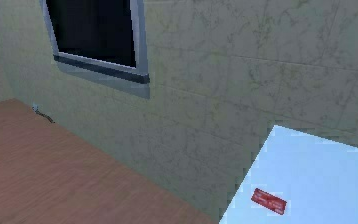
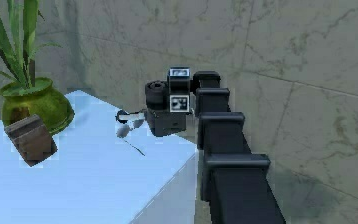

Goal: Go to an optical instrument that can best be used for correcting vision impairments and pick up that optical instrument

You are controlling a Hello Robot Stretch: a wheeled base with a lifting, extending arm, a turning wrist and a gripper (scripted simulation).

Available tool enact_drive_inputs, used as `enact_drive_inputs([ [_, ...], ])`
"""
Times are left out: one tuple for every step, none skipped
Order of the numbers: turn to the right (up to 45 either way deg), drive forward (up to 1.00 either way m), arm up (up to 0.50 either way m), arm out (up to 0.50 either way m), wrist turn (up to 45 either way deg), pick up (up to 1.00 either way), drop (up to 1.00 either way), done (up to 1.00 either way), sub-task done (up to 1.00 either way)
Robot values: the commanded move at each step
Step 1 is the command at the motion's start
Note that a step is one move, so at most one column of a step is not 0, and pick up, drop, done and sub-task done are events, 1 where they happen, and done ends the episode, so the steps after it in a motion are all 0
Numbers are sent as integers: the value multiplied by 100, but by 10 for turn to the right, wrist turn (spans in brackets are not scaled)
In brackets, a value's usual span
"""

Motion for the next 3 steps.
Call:
enact_drive_inputs([
  [0,0,-12,0,0,0,0,0,0],
  [0,0,0,0,0,100,0,0,0],
  [0,0,10,0,0,0,0,0,0],
])
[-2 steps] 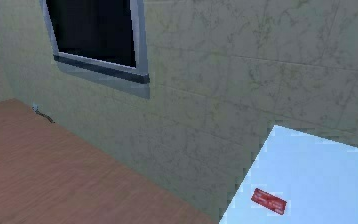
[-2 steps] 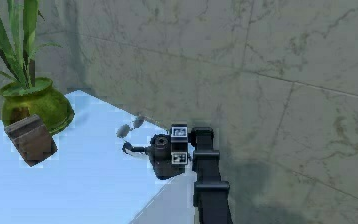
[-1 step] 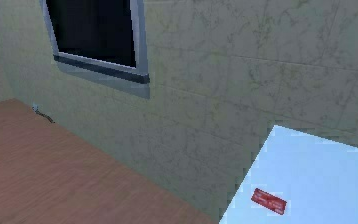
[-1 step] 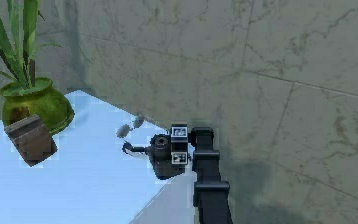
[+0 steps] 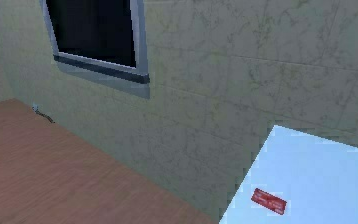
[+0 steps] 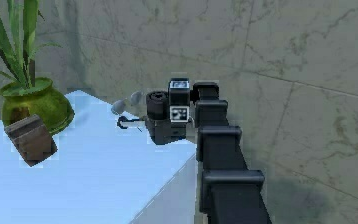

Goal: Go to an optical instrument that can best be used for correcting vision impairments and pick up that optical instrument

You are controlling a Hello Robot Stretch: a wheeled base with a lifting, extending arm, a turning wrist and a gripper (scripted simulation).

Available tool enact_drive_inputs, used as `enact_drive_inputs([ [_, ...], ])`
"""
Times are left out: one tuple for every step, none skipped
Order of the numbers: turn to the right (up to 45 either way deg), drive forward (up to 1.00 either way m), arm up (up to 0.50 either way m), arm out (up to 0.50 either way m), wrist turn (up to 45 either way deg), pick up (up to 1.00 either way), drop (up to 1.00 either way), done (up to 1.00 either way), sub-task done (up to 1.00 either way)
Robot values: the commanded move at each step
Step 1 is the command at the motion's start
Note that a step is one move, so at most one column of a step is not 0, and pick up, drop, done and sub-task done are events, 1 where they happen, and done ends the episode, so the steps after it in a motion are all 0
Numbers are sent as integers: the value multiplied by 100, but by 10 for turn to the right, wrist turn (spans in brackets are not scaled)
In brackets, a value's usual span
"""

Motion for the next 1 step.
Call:
enact_drive_inputs([
  [0,0,0,0,0,0,0,100,0],
])
